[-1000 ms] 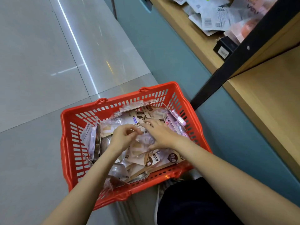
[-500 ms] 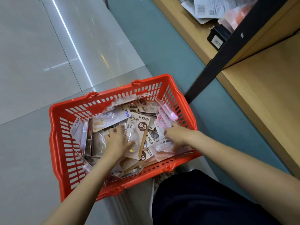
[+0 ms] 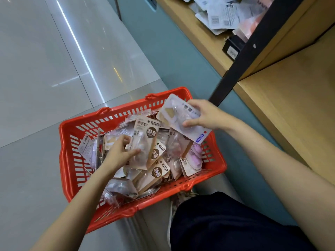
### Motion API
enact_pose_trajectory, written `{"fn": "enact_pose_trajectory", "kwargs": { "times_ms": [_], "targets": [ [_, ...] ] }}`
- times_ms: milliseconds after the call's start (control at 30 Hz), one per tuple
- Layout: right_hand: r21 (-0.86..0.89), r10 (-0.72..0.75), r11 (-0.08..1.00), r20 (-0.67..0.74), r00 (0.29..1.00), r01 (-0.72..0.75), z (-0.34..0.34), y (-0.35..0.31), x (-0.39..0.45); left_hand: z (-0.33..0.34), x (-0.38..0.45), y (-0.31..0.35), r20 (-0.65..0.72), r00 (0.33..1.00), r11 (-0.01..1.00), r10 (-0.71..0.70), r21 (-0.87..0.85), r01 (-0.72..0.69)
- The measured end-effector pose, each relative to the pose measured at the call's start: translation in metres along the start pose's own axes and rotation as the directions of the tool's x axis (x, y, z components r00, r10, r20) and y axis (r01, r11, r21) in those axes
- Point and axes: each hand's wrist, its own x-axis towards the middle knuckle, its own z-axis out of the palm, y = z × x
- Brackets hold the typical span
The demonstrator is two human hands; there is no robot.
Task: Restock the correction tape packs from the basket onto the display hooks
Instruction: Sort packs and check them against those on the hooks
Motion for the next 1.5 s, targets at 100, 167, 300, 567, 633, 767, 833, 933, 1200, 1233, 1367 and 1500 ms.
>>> {"fn": "enact_pose_trajectory", "kwargs": {
  "times_ms": [100,167,300,567,633,767,833,933,1200,1233,1367,1500],
  "targets": [
    [0.155,0.069,0.985,0.051,0.996,-0.076,-0.038,-0.02,-0.01,-0.004,-0.006,0.024,-0.055,0.995,0.993,0.086,-0.074,-0.09],
    [0.256,0.076,0.961,0.114,0.991,-0.103,-0.065,-0.034,-0.022,-0.003,-0.007,0.049,-0.049,0.978,0.978,0.205,-0.038,-0.207],
    [0.487,0.034,0.872,0.056,0.998,-0.057,-0.106,-0.063,-0.046,0.01,-0.017,0.113,0.127,0.933,0.932,0.336,-0.187,-0.31],
    [0.31,0.001,0.946,-0.305,0.952,0.098,-0.163,-0.124,-0.112,0.006,-0.071,0.198,0.343,0.764,0.822,0.547,-0.393,-0.413],
    [0.297,-0.029,0.941,-0.4,0.916,0.16,-0.171,-0.141,-0.13,0.003,-0.088,0.22,0.289,0.749,0.8,0.596,-0.301,-0.52],
    [0.283,-0.087,0.913,-0.567,0.819,0.293,-0.19,-0.172,-0.173,-0.007,-0.115,0.262,0.098,0.728,0.717,0.679,-0.303,-0.628],
    [0.337,-0.104,0.861,-0.615,0.782,0.38,-0.202,-0.184,-0.197,-0.012,-0.127,0.28,0.011,0.723,0.67,0.691,-0.384,-0.635],
    [0.346,-0.118,0.808,-0.697,0.707,0.476,-0.217,-0.201,-0.23,-0.014,-0.146,0.306,-0.045,0.687,0.592,0.725,-0.469,-0.655],
    [0.219,-0.166,0.721,-0.866,0.471,0.657,-0.258,-0.232,-0.298,0.009,-0.195,0.377,-0.075,0.548,0.461,0.833,-0.456,-0.762],
    [0.214,-0.167,0.695,-0.881,0.444,0.686,-0.261,-0.234,-0.302,0.013,-0.2,0.385,-0.068,0.542,0.455,0.838,-0.461,-0.762],
    [0.19,-0.098,0.648,-0.939,0.329,0.737,-0.263,-0.231,-0.302,0.034,-0.222,0.409,-0.044,0.538,0.427,0.842,-0.556,-0.713],
    [0.091,-0.024,0.8,-0.983,0.183,0.593,-0.256,-0.222,-0.295,0.04,-0.234,0.423,-0.031,0.569,0.376,0.822,-0.72,-0.583]
  ]
}}
